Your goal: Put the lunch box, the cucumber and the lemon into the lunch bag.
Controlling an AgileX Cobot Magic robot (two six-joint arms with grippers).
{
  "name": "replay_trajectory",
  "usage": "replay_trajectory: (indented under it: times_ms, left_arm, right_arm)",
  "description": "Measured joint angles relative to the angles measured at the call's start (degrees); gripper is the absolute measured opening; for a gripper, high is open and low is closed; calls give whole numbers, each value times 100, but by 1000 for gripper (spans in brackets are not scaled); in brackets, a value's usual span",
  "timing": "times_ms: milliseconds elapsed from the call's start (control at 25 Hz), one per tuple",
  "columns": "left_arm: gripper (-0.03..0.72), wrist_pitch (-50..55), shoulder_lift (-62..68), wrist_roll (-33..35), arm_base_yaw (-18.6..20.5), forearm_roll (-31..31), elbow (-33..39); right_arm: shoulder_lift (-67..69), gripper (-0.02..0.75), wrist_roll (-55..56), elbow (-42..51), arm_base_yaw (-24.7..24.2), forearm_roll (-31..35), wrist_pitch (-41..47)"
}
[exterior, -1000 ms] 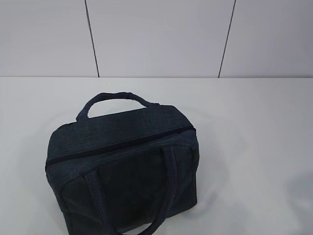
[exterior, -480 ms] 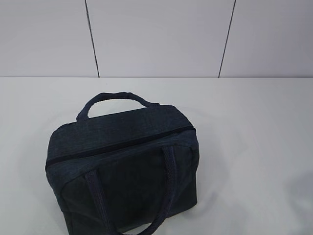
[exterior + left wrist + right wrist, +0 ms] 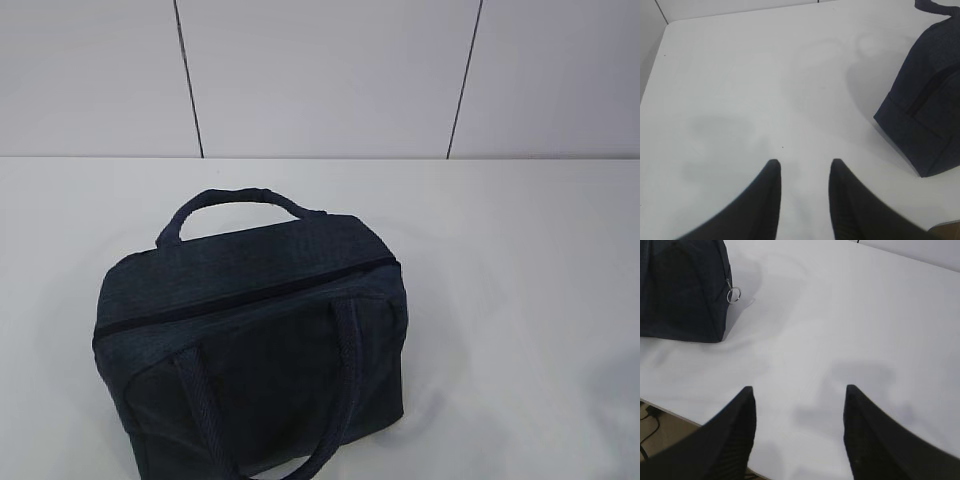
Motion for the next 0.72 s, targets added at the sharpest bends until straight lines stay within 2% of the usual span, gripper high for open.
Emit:
replay_trajectory:
  times_ms: [720]
  left_arm:
    - [235, 0, 0, 0, 0, 0, 0]
  right_arm:
    - [0, 407, 0, 0, 0, 0, 0]
